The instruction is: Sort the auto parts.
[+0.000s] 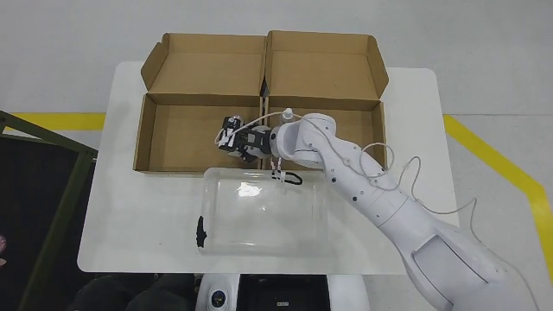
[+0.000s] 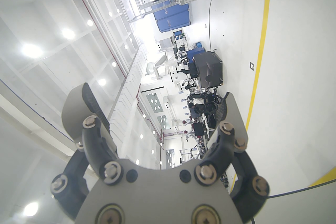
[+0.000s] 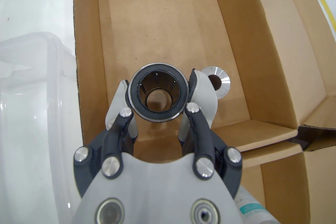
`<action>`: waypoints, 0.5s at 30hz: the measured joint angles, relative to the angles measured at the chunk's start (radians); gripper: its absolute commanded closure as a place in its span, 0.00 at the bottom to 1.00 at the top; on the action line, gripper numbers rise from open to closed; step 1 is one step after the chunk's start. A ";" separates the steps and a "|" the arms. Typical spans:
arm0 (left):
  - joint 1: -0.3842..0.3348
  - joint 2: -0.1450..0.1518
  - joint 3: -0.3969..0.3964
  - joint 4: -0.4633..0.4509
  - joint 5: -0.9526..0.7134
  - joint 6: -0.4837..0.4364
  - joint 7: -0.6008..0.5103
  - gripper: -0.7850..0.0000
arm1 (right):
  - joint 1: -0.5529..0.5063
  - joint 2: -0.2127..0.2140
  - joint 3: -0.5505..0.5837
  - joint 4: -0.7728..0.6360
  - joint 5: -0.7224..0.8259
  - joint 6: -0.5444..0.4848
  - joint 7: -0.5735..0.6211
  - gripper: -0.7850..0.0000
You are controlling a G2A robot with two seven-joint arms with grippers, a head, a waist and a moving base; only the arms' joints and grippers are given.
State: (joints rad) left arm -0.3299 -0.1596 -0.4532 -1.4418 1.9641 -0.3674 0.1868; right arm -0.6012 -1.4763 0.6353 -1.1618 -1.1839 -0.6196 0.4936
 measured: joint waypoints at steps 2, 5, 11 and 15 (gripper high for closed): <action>0.000 0.000 0.000 0.000 0.000 0.000 0.000 0.00 | 0.001 -0.003 -0.002 0.006 -0.002 0.000 0.002 0.72; 0.000 0.000 0.000 0.000 0.000 0.000 0.000 0.00 | 0.004 -0.006 -0.003 0.016 -0.003 -0.004 0.004 0.65; 0.000 0.000 0.000 0.000 0.000 0.000 0.000 0.00 | 0.006 -0.012 -0.003 0.024 -0.007 -0.006 0.012 0.53; 0.000 0.000 0.000 0.000 0.000 0.000 0.000 0.00 | 0.006 -0.014 0.002 0.020 -0.010 -0.010 0.016 0.47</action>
State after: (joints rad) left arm -0.3299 -0.1596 -0.4532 -1.4418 1.9641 -0.3674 0.1868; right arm -0.5954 -1.4903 0.6373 -1.1419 -1.1939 -0.6295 0.5091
